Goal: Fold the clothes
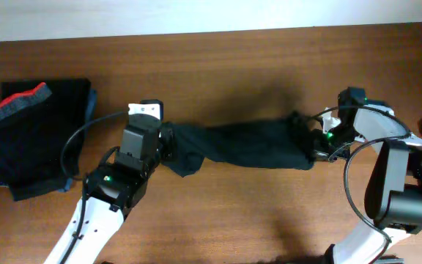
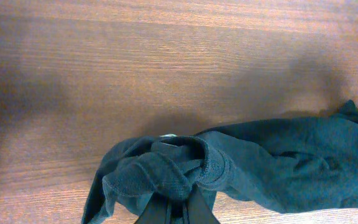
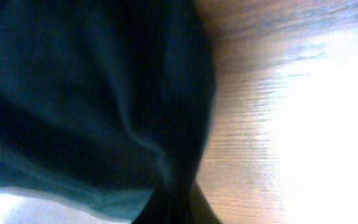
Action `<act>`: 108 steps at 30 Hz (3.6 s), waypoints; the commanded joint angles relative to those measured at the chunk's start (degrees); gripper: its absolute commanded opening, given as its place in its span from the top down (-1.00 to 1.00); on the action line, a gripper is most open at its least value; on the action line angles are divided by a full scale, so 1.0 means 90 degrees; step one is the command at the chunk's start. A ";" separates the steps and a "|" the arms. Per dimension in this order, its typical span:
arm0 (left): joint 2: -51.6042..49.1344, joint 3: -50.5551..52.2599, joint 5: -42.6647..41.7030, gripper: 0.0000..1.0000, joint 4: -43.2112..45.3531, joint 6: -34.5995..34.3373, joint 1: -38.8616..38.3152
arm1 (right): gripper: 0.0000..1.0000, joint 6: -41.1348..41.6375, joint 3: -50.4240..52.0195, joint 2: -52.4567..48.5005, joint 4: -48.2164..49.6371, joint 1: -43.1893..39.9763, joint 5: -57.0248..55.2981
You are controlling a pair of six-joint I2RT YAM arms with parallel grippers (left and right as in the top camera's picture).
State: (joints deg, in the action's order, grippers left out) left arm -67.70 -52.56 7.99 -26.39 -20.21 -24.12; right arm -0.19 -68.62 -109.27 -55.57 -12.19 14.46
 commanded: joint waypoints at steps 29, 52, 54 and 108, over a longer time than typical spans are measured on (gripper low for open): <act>0.1090 -0.1059 0.0539 0.99 -0.0291 0.1350 0.0573 | 0.92 0.0097 -0.2225 0.4039 -0.1469 -0.0032 -0.0855; -0.2436 -0.3704 -0.1775 0.99 0.0542 0.1418 0.2135 | 0.90 0.0138 -0.3847 0.1647 -0.0619 -0.0032 -0.0687; -0.2397 -0.3757 -0.2096 0.99 -0.0986 0.1418 0.2047 | 0.90 0.0138 -0.3718 0.1574 -0.1724 -0.0032 -0.0709; -0.3121 -0.1525 -0.2242 0.22 -0.2999 0.1202 0.1399 | 0.81 0.0192 -0.0935 0.1474 -0.1132 -0.0029 -0.1090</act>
State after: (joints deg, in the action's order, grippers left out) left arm -95.61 -68.38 -13.30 -55.72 -8.80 -11.57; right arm 1.30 -77.21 -95.96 -65.71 -12.23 5.39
